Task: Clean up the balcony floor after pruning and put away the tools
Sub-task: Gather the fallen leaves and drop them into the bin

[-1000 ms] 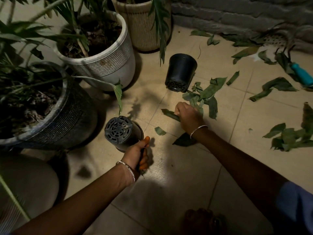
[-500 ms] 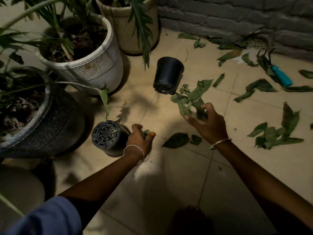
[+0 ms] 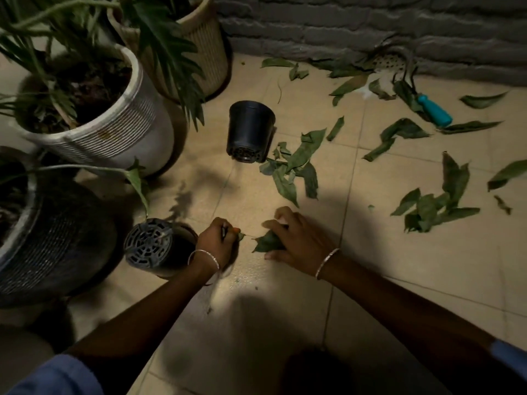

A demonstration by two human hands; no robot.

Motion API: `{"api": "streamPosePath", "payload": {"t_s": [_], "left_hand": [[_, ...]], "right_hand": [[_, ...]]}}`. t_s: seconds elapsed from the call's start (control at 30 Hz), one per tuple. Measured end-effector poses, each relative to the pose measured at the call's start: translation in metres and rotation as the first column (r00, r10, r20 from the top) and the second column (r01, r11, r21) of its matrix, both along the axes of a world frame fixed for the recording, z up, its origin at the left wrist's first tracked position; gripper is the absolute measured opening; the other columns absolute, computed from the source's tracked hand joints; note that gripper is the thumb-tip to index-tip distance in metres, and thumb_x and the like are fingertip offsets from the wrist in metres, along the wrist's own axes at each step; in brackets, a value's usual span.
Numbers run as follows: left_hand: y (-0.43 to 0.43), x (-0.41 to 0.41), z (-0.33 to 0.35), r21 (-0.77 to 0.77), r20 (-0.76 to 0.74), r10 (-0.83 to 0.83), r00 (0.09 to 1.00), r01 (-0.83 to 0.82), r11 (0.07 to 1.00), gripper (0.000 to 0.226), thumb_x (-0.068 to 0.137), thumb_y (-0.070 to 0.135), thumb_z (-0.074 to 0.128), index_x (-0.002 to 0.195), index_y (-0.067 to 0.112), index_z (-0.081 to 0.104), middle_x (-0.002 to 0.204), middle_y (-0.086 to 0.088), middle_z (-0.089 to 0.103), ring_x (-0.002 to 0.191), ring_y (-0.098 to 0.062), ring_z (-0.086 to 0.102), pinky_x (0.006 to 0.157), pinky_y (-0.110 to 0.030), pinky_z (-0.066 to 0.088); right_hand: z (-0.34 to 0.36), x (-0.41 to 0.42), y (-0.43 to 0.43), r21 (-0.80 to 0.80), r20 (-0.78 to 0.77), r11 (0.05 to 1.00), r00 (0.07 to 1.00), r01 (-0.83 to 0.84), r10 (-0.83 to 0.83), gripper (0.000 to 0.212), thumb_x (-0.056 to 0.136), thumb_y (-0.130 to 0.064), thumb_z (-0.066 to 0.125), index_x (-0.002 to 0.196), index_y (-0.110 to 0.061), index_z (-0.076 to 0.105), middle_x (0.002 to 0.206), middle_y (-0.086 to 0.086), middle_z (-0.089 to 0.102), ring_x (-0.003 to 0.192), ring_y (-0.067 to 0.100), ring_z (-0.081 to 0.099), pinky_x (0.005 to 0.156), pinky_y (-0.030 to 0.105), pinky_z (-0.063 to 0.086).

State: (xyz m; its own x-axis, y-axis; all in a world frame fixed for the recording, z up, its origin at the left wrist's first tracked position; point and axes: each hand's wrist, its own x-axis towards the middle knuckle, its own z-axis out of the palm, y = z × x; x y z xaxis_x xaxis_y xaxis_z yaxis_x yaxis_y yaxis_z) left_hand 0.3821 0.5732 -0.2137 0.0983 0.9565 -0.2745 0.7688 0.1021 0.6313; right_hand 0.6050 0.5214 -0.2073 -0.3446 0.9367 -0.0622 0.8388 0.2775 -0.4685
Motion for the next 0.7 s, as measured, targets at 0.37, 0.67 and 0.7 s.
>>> {"api": "streamPosePath", "payload": {"t_s": [0.37, 0.67, 0.7], "left_hand": [[-0.014, 0.046, 0.025, -0.412, 0.497, 0.366, 0.787, -0.157, 0.897, 0.034, 0.101, -0.001, 0.030, 0.105, -0.003, 0.064, 0.061, -0.013, 0.047, 0.044, -0.019, 0.040, 0.042, -0.024, 0.032], [-0.029, 0.110, 0.023, -0.041, 0.215, -0.216, 0.953, 0.229, 0.972, 0.032, 0.094, 0.049, 0.052, 0.104, 0.019, 0.052, 0.086, 0.003, 0.068, 0.076, -0.017, 0.063, 0.066, -0.031, 0.050], [-0.028, 0.117, 0.020, -0.038, 0.149, -0.277, 0.949, 0.286, 0.958, 0.036, 0.091, 0.054, 0.054, 0.109, 0.022, 0.048, 0.090, 0.006, 0.068, 0.079, -0.017, 0.064, 0.068, -0.034, 0.051]], "right_hand": [[0.004, 0.020, -0.004, 0.350, -0.046, 0.935, 0.998, 0.061, -0.048, 0.016, 0.087, -0.024, 0.053, 0.097, -0.013, 0.057, 0.094, 0.007, 0.058, 0.088, 0.021, 0.048, 0.073, 0.031, 0.041], [0.042, 0.147, -0.025, -0.212, -0.754, 0.605, 0.266, 0.767, -0.601, 0.019, 0.105, -0.019, 0.039, 0.099, -0.009, 0.054, 0.081, 0.016, 0.062, 0.073, 0.027, 0.063, 0.068, 0.037, 0.052], [0.042, 0.157, -0.031, -0.262, -0.762, 0.559, 0.187, 0.787, -0.620, 0.019, 0.106, -0.015, 0.038, 0.098, -0.009, 0.055, 0.077, 0.016, 0.059, 0.068, 0.023, 0.061, 0.063, 0.034, 0.053]]}}
